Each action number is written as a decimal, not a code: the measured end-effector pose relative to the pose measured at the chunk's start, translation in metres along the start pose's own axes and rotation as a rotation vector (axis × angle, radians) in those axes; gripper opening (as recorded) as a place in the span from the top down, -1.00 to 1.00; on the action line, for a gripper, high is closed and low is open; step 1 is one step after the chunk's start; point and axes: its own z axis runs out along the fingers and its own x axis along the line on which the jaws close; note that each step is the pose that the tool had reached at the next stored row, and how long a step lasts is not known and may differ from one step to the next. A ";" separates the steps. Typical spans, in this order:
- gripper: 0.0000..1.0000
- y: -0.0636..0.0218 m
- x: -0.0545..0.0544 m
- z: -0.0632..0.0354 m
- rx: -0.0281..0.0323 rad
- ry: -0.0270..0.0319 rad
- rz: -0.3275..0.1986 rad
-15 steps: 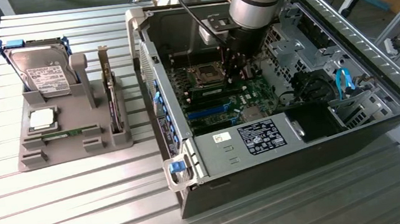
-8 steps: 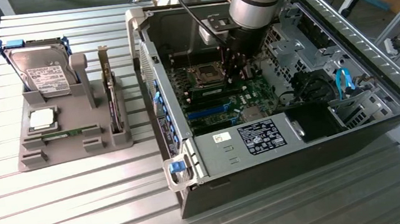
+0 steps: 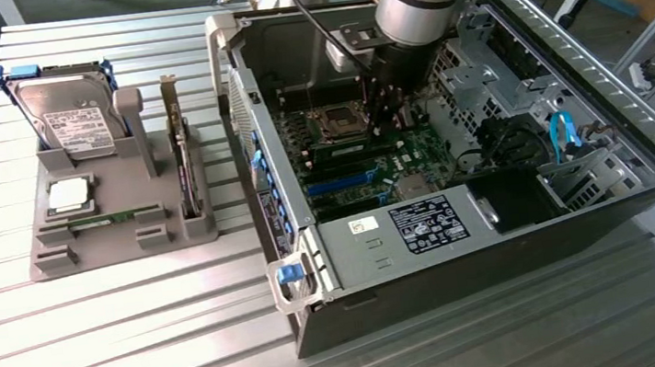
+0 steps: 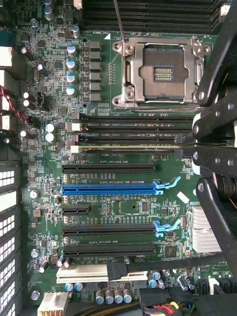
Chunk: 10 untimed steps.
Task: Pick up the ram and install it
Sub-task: 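Insert the ram into the slot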
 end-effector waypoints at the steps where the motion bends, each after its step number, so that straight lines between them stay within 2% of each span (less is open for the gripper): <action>1: 0.76 0.0000 0.000 0.0000 0.0000 0.0000 0.000; 10: 0.76 0.0000 0.000 0.0001 -0.0001 0.0002 0.000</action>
